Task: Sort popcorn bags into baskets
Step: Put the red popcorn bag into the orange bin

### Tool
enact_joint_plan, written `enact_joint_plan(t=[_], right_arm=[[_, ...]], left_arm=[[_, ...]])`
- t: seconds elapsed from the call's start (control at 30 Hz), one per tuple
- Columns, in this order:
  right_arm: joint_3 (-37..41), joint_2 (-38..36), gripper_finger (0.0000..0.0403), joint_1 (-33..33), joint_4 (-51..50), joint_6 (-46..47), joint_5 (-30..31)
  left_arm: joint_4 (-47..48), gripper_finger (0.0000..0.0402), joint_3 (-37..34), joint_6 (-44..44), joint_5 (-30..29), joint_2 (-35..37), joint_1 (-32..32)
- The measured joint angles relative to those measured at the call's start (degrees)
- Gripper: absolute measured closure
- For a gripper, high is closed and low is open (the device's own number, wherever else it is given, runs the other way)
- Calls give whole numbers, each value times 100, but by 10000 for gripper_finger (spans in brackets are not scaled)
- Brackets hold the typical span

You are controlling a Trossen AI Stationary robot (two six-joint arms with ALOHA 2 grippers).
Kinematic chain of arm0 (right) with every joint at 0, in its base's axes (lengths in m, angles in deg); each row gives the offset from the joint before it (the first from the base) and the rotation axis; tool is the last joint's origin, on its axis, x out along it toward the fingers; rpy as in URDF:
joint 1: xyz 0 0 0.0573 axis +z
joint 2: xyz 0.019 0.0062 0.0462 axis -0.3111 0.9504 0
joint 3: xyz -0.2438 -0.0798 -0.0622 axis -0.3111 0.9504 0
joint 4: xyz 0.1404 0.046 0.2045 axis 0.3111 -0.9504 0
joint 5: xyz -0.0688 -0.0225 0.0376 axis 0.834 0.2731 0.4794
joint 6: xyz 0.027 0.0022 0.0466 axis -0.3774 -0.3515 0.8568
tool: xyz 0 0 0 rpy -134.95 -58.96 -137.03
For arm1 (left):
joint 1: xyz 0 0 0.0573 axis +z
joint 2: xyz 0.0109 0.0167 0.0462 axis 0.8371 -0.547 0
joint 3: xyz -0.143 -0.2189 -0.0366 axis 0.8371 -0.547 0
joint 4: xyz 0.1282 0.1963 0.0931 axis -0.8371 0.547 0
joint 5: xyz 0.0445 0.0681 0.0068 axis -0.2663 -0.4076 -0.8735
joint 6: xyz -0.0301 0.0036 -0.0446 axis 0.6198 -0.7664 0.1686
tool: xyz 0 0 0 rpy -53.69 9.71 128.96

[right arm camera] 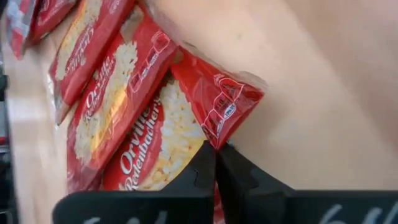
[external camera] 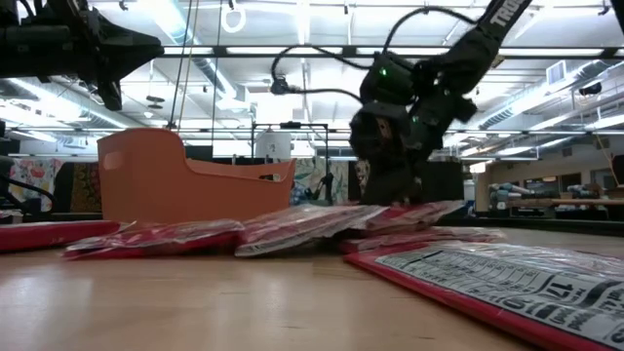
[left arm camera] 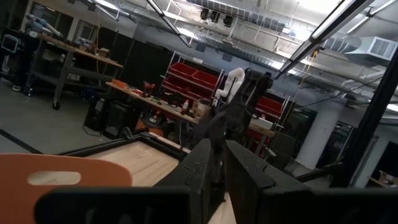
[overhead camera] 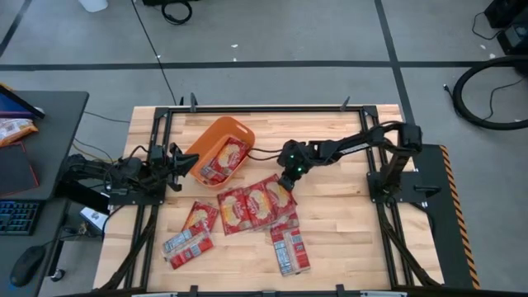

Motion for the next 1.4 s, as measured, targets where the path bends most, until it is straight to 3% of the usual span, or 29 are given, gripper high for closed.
enact_joint_plan(t=[0.5, 0.77, 1.23, 1.4], right_arm=[[-847, -1555, 397, 239, -1572, -1099, 2207], [-1013, -1695, 397, 283, -705, -1100, 1881], [-1014, -184, 395, 477, 2696, -483, 1024], [-1554, 146, 395, 405, 2428, -693, 1028]], left_arm=[[13, 353, 2, -3, -2, -1, -1], [10, 353, 2, -103, -19, 0, 0], [7, 353, 1, -97, -23, 0, 0], [13, 353, 1, -107, -23, 0, 1]])
